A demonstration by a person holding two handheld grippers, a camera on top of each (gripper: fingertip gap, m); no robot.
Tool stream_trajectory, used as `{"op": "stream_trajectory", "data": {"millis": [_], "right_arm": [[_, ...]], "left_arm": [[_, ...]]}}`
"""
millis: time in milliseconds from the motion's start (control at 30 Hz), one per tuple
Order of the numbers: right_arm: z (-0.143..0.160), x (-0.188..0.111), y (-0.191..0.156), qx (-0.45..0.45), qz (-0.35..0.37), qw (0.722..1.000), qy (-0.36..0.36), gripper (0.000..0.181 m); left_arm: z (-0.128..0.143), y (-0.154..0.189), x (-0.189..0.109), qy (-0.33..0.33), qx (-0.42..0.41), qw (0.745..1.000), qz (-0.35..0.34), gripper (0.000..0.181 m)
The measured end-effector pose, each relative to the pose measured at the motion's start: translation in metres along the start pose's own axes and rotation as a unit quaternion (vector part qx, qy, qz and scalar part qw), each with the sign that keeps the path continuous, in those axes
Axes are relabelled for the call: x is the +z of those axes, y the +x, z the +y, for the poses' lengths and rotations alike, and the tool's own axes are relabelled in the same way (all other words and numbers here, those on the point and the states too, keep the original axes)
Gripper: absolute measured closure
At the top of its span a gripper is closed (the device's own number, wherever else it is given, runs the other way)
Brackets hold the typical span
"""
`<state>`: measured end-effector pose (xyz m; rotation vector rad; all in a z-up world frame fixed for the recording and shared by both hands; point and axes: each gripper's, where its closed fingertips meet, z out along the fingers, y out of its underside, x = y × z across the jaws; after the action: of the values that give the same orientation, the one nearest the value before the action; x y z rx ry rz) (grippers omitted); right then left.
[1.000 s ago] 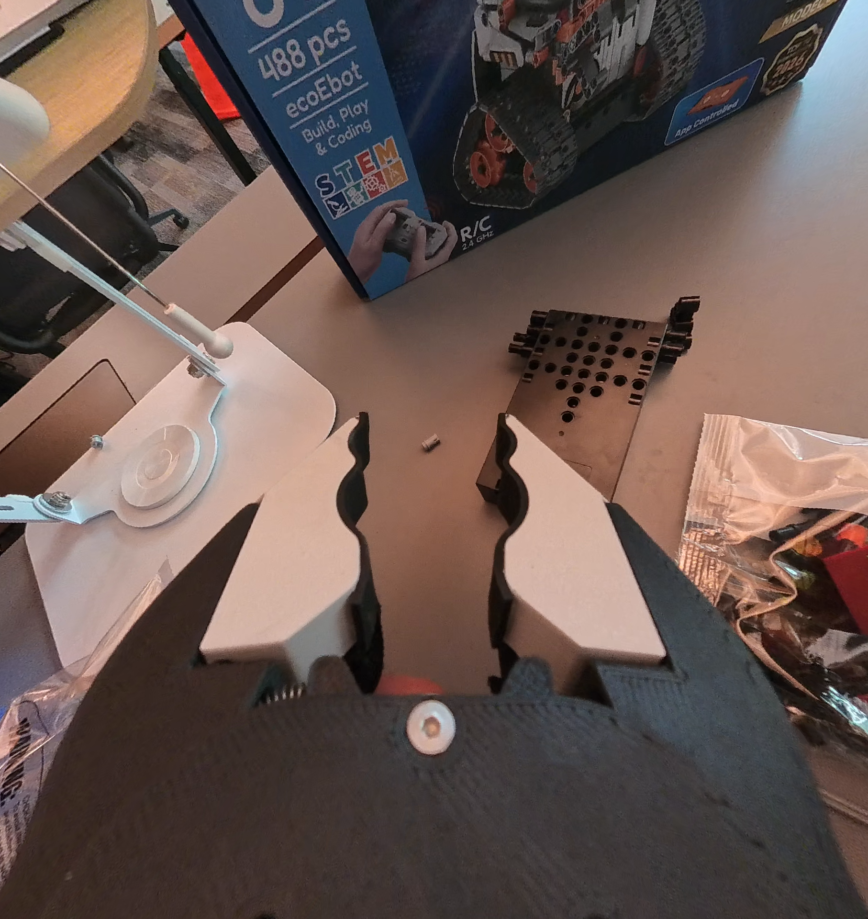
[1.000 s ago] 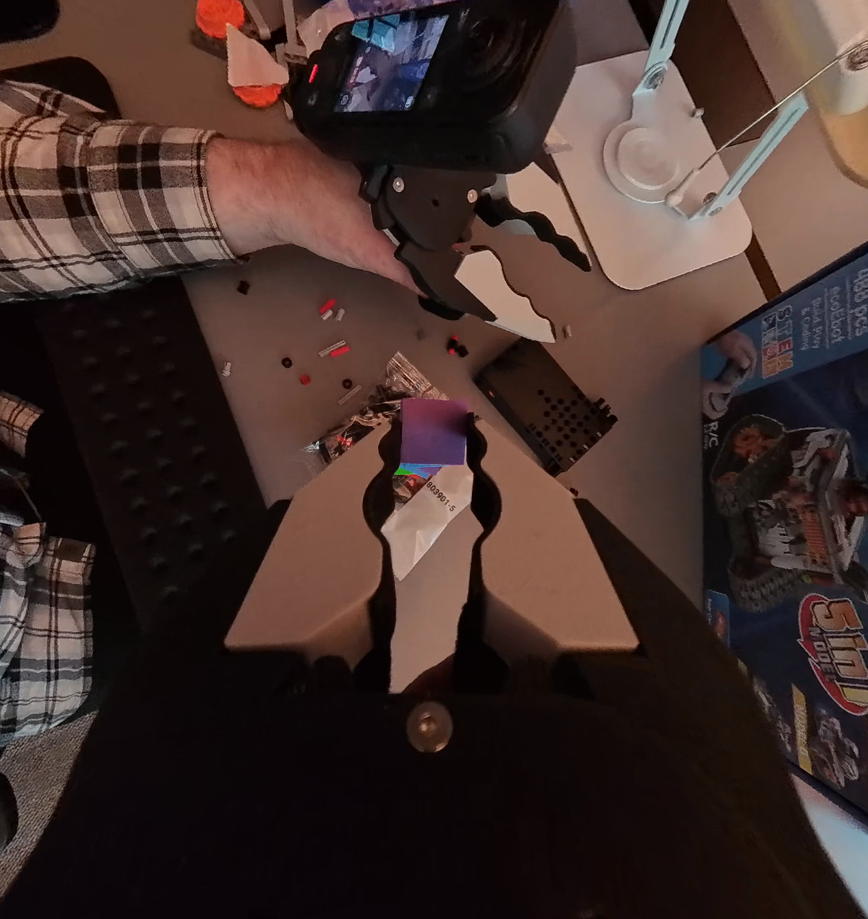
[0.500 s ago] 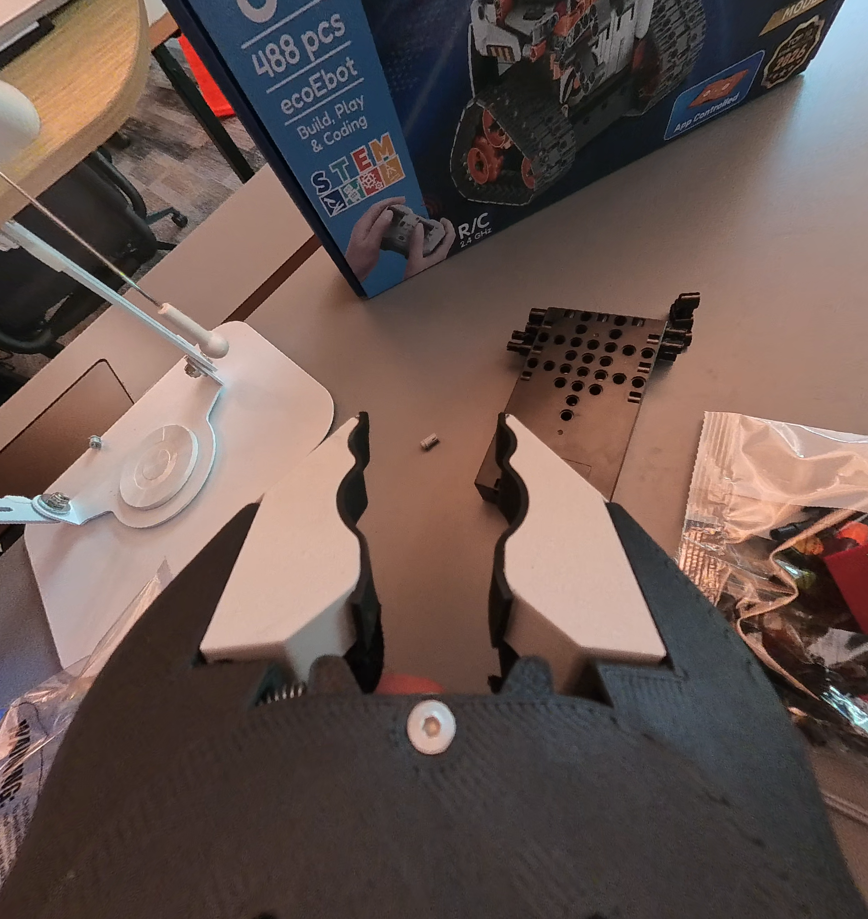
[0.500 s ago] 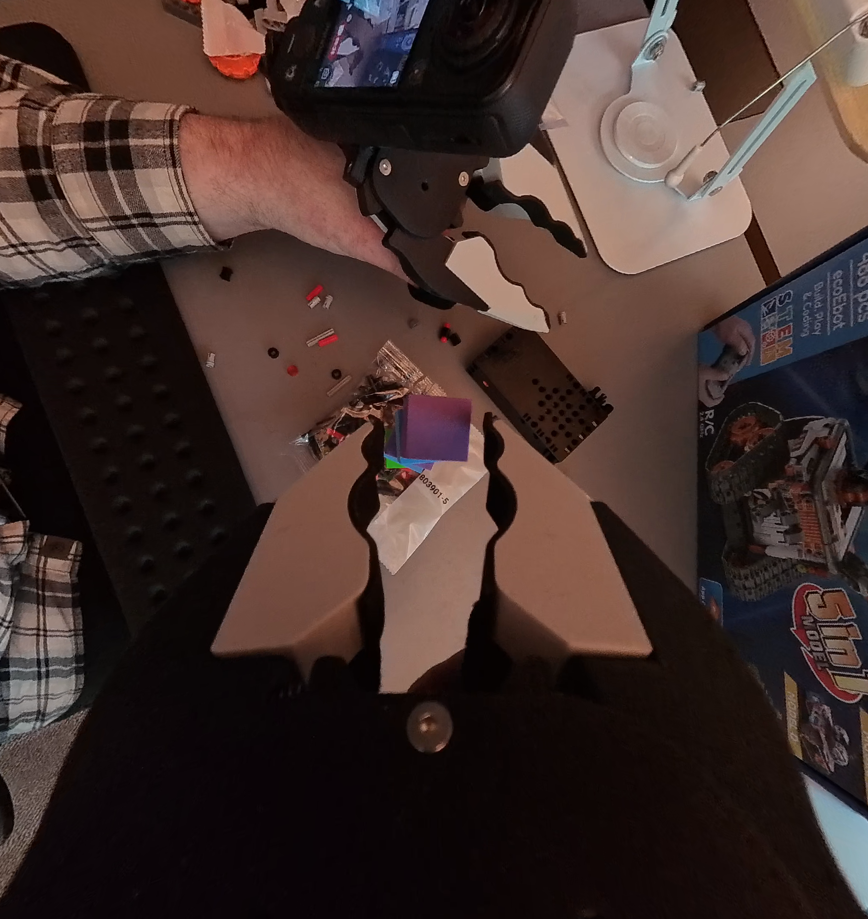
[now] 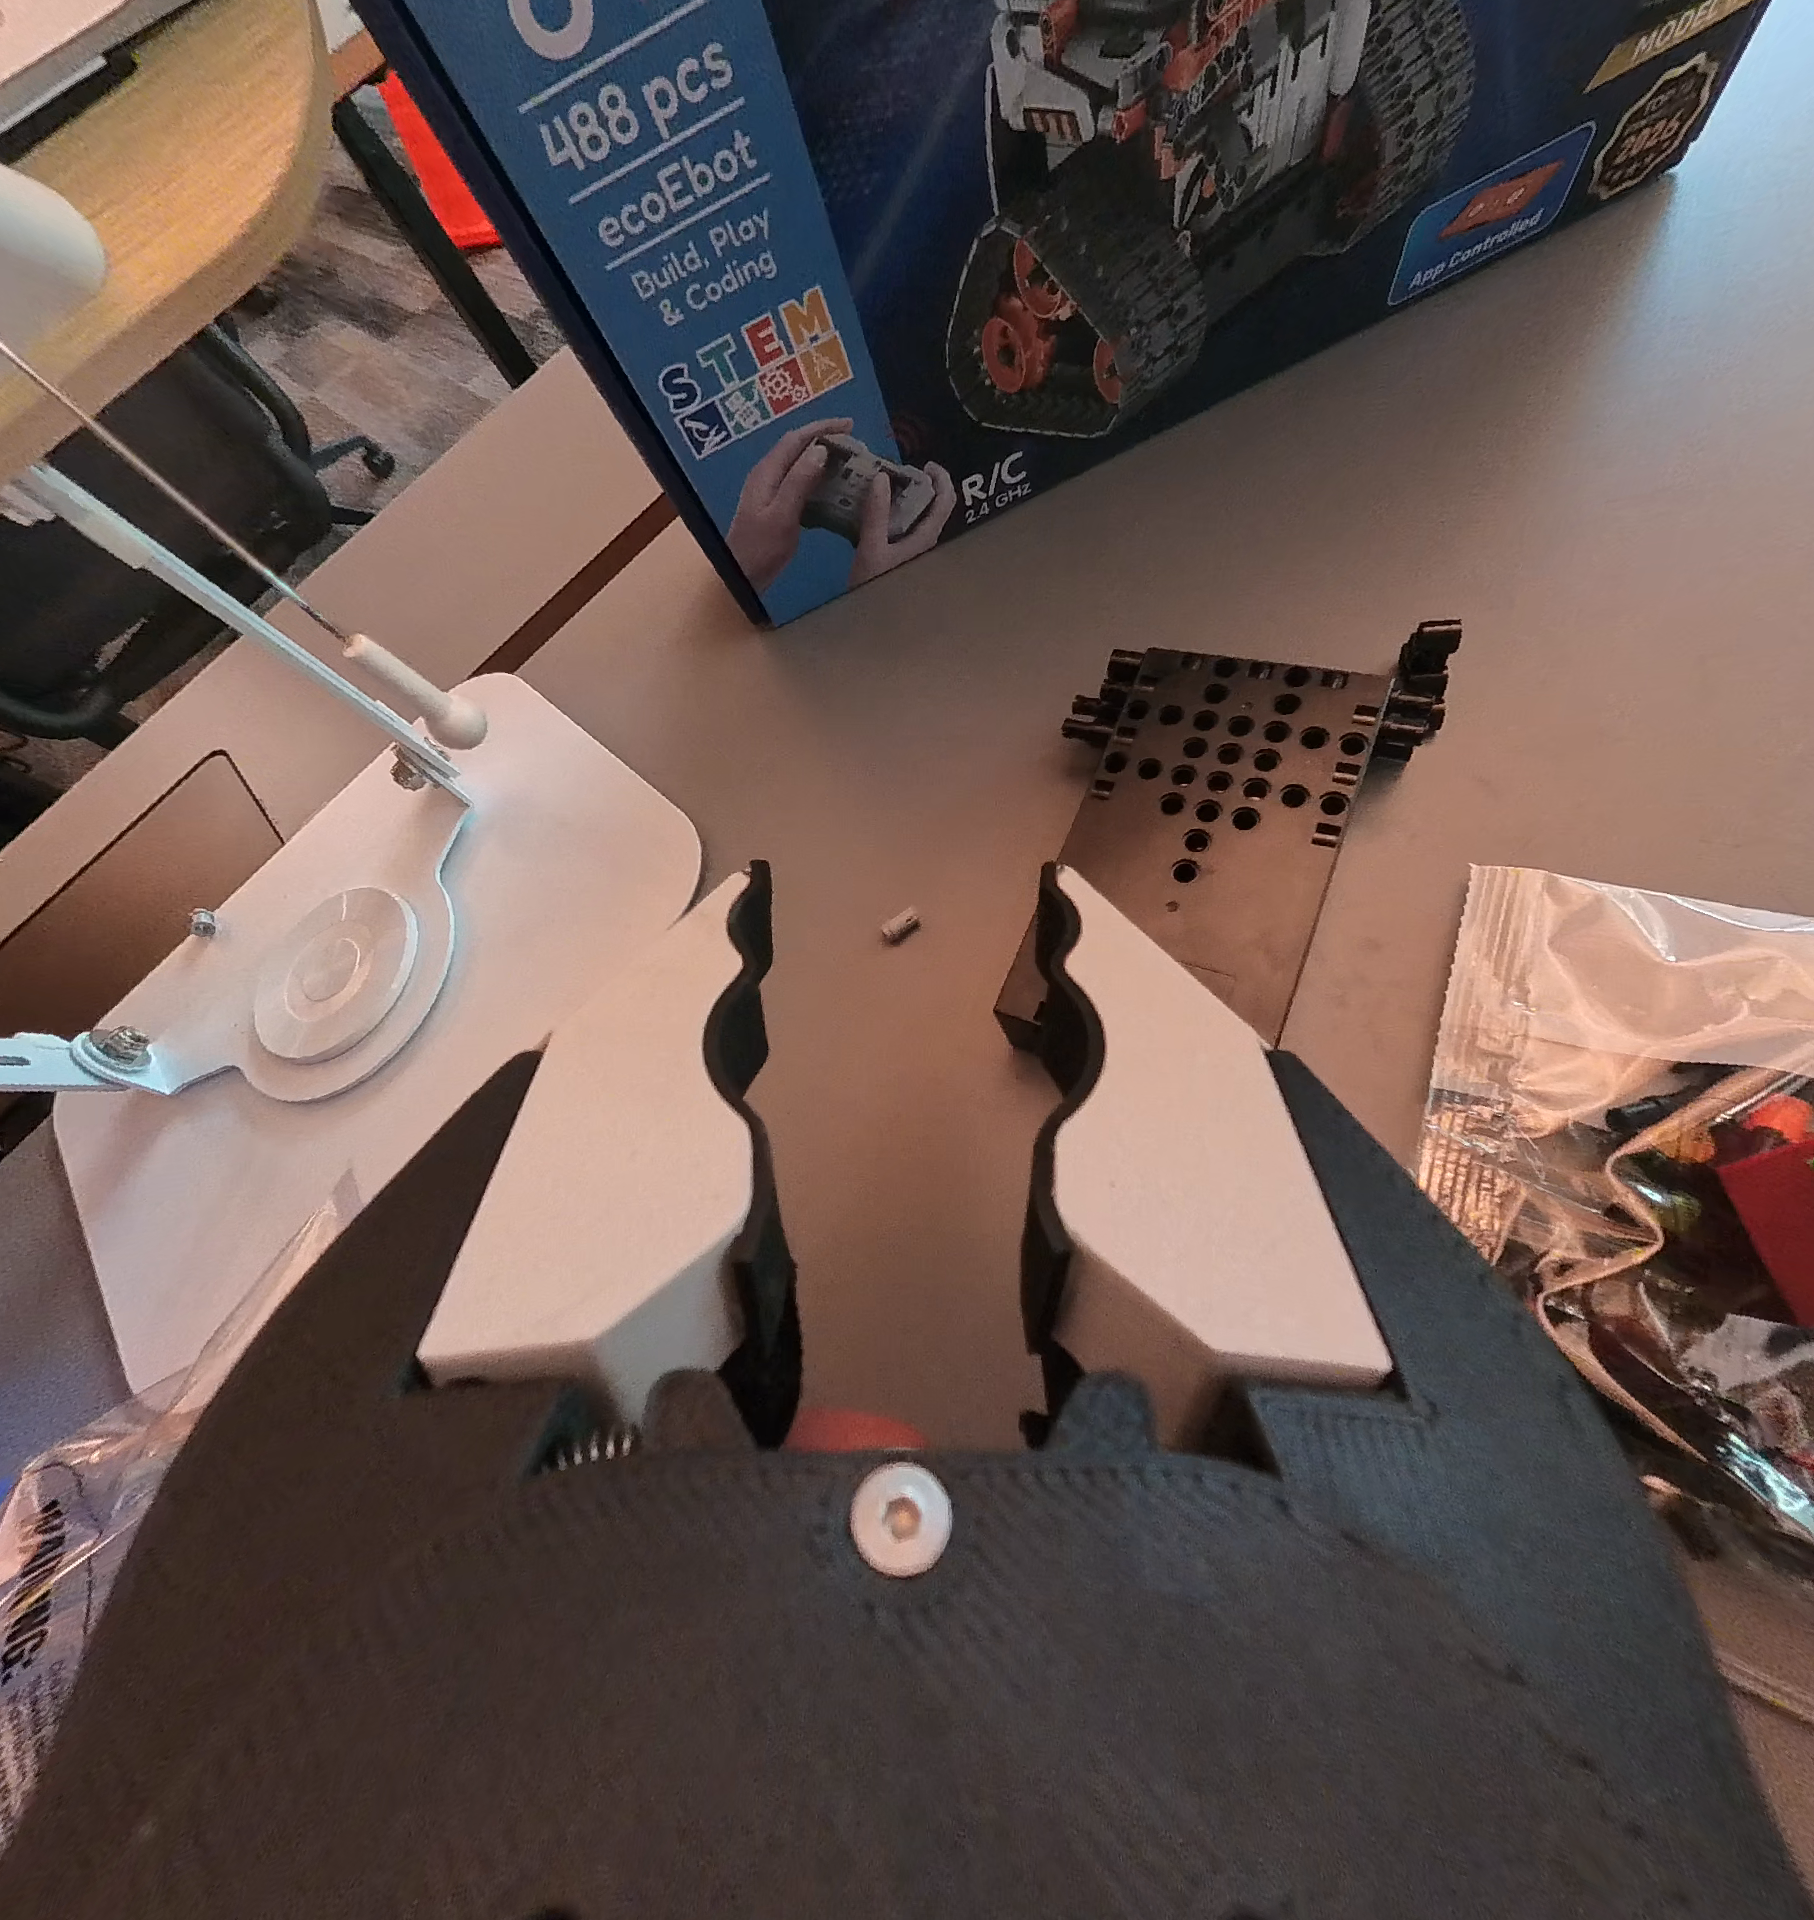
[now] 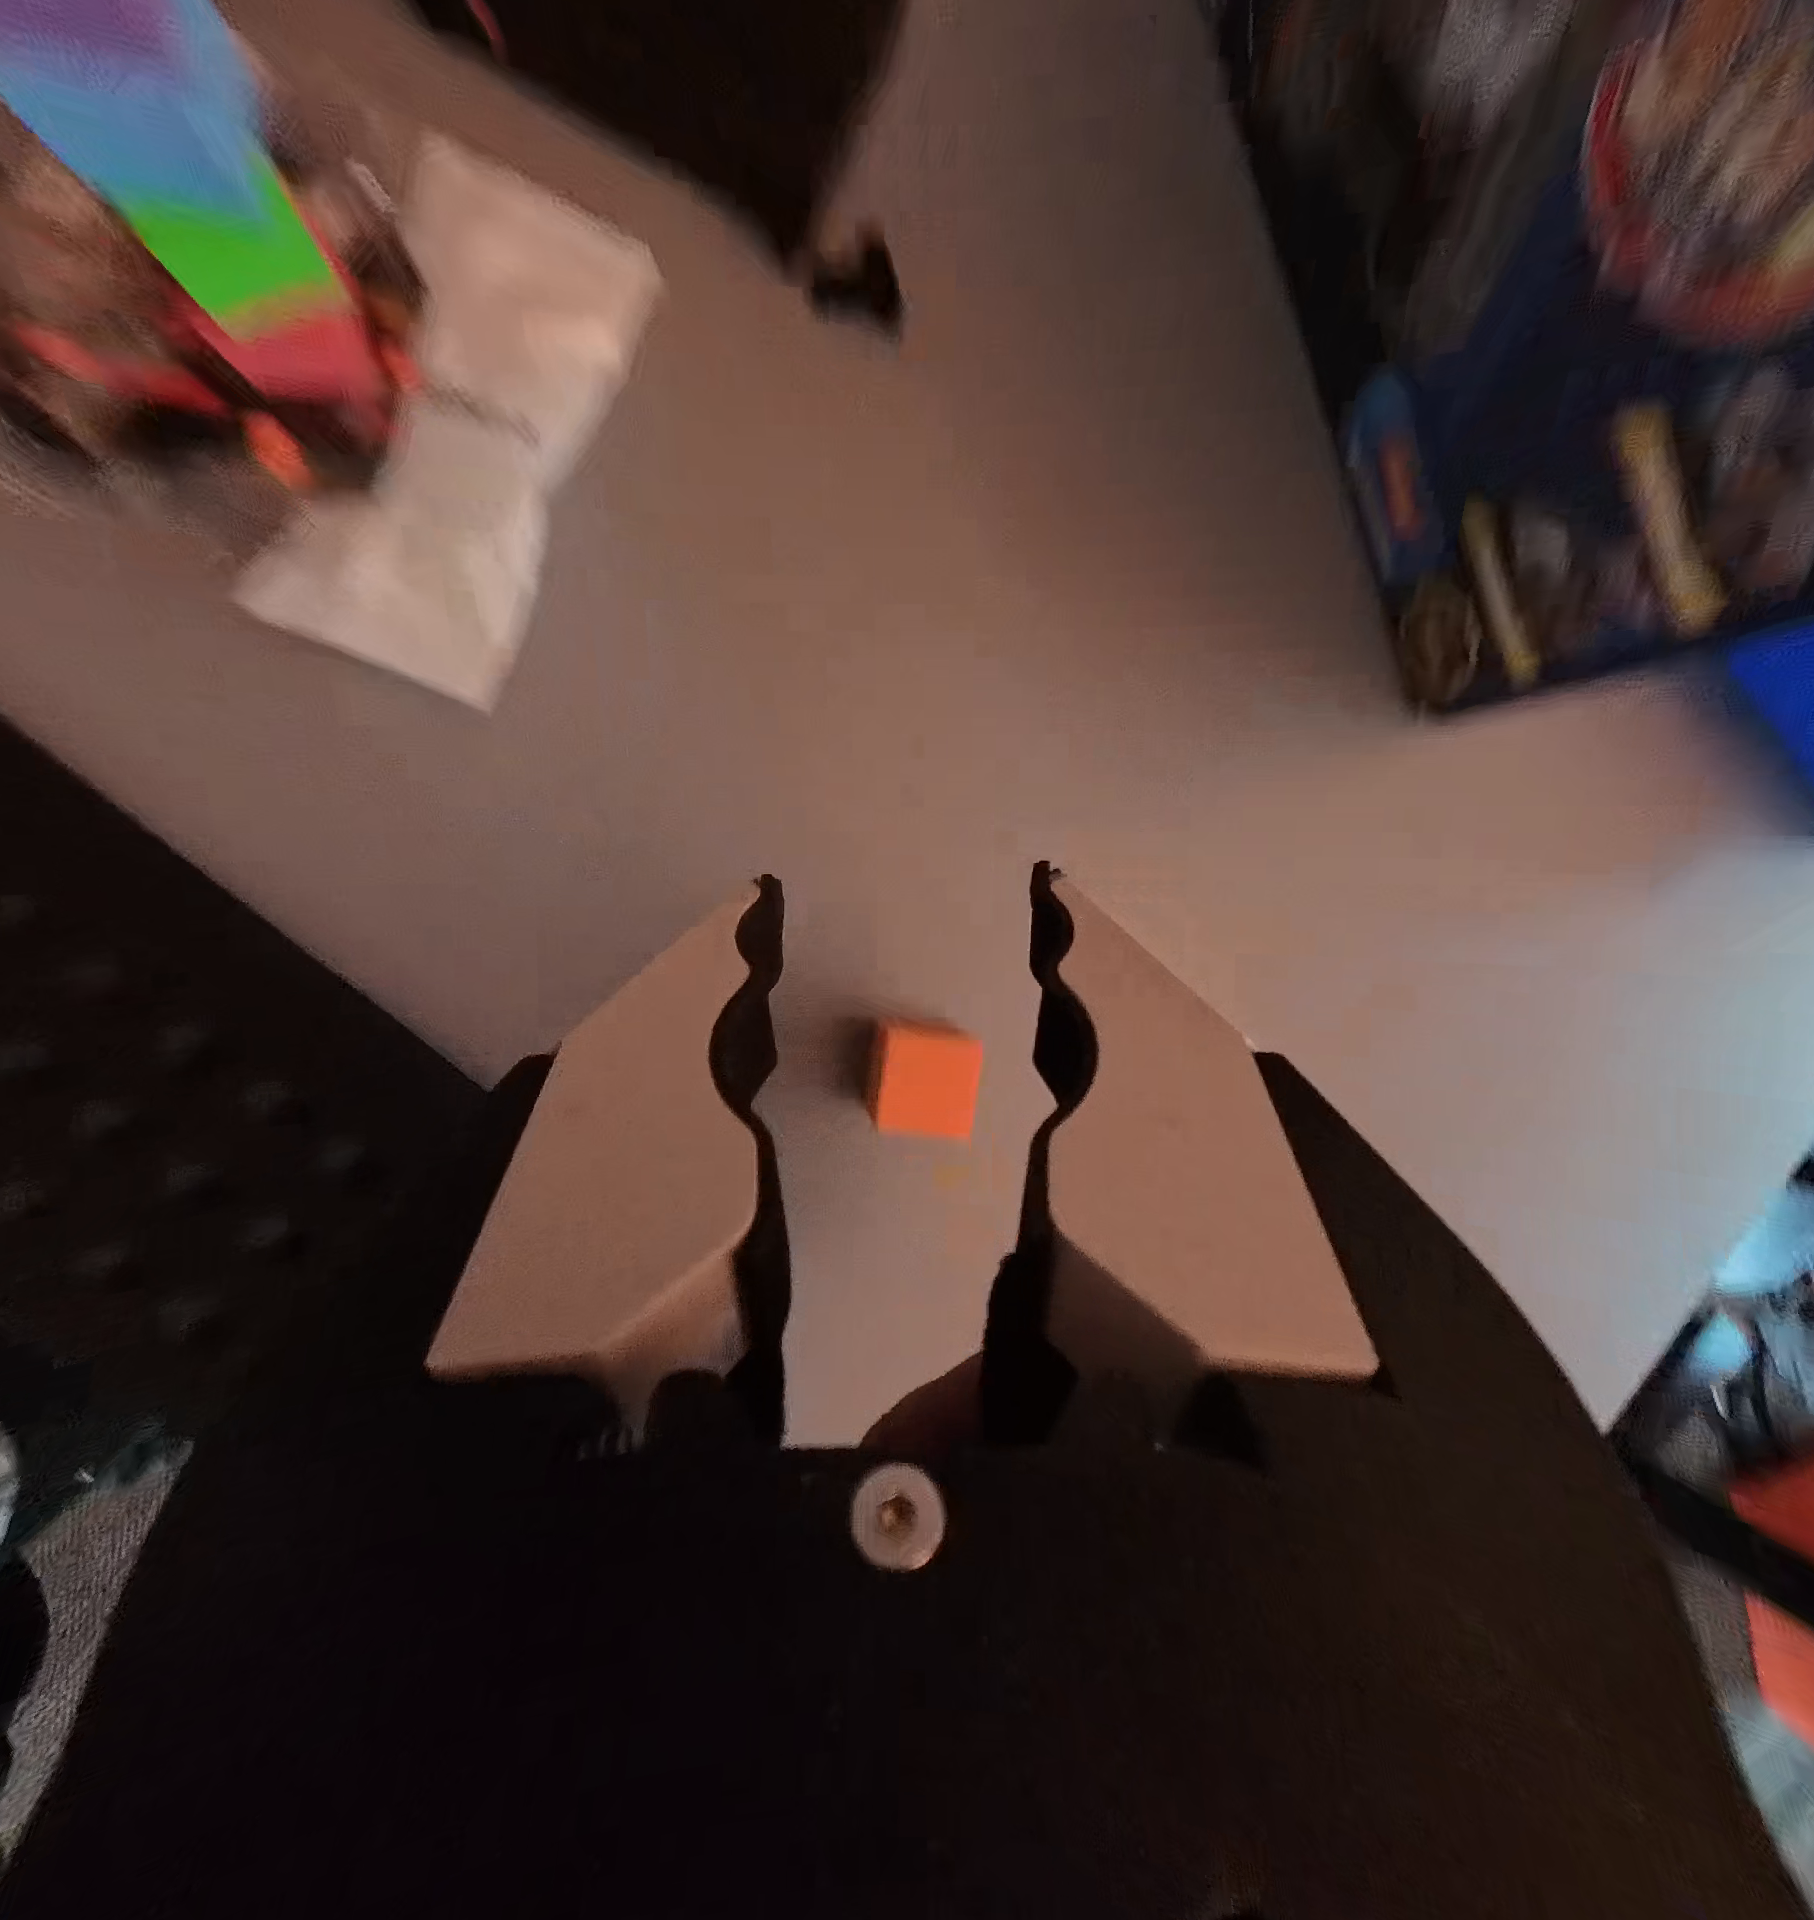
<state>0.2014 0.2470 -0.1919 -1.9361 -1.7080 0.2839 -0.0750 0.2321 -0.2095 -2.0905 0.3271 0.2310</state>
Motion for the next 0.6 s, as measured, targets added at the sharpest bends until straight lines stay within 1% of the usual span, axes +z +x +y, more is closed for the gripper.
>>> {"op": "stream_trajectory", "data": {"millis": [67, 133, 200, 267, 300, 367, 433, 500, 600], "right_arm": [[0.041, 0.012, 0.009, 0.011, 0.023, 0.998, -0.052, 0.134], [0.065, 0.019, 0.01, 0.022, 0.025, 0.997, -0.075, 0.134], [0.074, 0.023, 0.009, 0.036, 0.014, 0.997, -0.072, 0.14], [0.078, 0.025, 0.01, 0.045, 0.006, 0.996, -0.071, 0.156], [0.077, 0.026, 0.01, 0.049, 0.002, 0.997, -0.066, 0.157], [0.069, 0.024, 0.009, 0.049, -0.005, 0.997, -0.051, 0.157], [0.053, 0.018, 0.009, 0.042, -0.003, 0.999, -0.029, 0.157], [0.023, 0.007, 0.001, 0.025, -0.018, 0.999, 0.011, 0.157], [-0.041, -0.02, -0.025, -0.033, -0.049, 0.995, 0.079, 0.158]], "left_arm": [[0.001, 0.001, 0.001, -0.002, 0.002, 1.0, 0.0, 0.132], [0.001, 0.002, 0.002, -0.003, 0.002, 1.0, 0.0, 0.132], [0.003, 0.002, 0.002, -0.005, 0.002, 1.0, 0.0, 0.131], [0.004, 0.003, 0.003, -0.008, 0.003, 1.0, 0.0, 0.131], [0.004, 0.002, 0.003, -0.009, 0.003, 1.0, 0.0, 0.131], [0.004, 0.002, 0.003, -0.008, 0.002, 1.0, -0.001, 0.131], [0.004, 0.001, 0.003, -0.008, 0.001, 1.0, -0.002, 0.131], [0.004, 0.001, 0.003, -0.008, 0.001, 1.0, -0.001, 0.132], [0.004, 0.002, 0.004, -0.009, 0.004, 1.0, 0.0, 0.132]]}}
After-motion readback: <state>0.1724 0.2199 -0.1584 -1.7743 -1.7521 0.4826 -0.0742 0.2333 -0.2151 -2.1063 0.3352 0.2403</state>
